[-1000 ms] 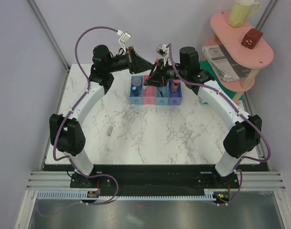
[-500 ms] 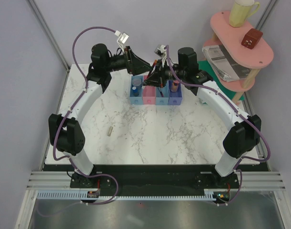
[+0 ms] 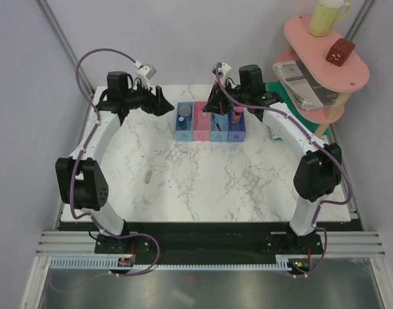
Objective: Sort the stationery into containers
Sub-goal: Place the pen in the storage box.
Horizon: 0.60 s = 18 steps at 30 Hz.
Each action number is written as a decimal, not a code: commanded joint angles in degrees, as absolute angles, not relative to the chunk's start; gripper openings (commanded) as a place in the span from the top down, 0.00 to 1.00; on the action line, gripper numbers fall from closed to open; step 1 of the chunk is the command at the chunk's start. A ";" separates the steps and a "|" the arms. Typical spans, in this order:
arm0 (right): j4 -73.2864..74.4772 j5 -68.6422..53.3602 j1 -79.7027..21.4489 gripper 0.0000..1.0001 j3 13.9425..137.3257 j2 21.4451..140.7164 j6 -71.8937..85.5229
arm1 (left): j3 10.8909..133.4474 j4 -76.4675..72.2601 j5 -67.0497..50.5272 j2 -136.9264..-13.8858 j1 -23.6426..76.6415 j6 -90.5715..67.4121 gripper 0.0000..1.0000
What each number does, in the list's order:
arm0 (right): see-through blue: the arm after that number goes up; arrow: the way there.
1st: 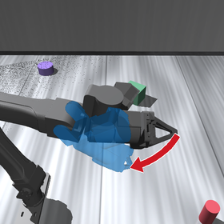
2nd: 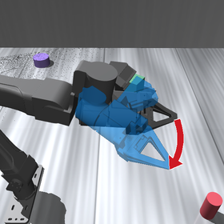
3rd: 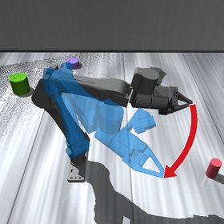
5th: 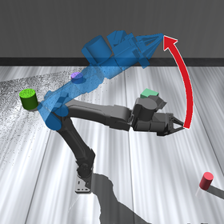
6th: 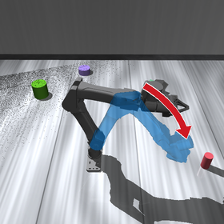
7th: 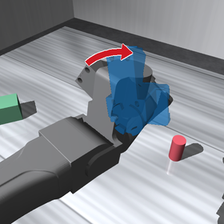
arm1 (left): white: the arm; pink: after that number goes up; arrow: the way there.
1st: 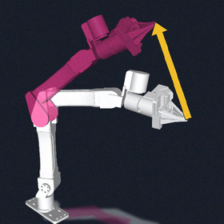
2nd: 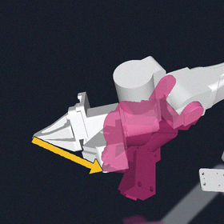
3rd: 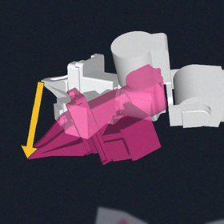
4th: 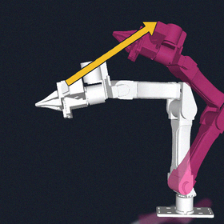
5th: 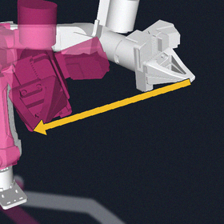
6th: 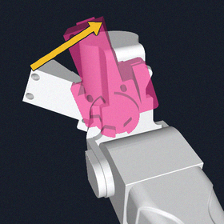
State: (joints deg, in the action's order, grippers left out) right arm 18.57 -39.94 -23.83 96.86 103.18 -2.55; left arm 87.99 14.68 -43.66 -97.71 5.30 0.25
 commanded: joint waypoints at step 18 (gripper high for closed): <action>37.97 -22.77 -19.86 1.00 115.66 125.59 -17.66 | 66.10 40.07 -24.26 -89.65 6.42 26.54 0.15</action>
State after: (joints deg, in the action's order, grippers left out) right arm 36.45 -24.75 -20.69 112.73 123.70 -15.11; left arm 67.29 38.06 -27.42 -93.27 6.26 22.09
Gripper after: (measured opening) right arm 0.087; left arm 0.846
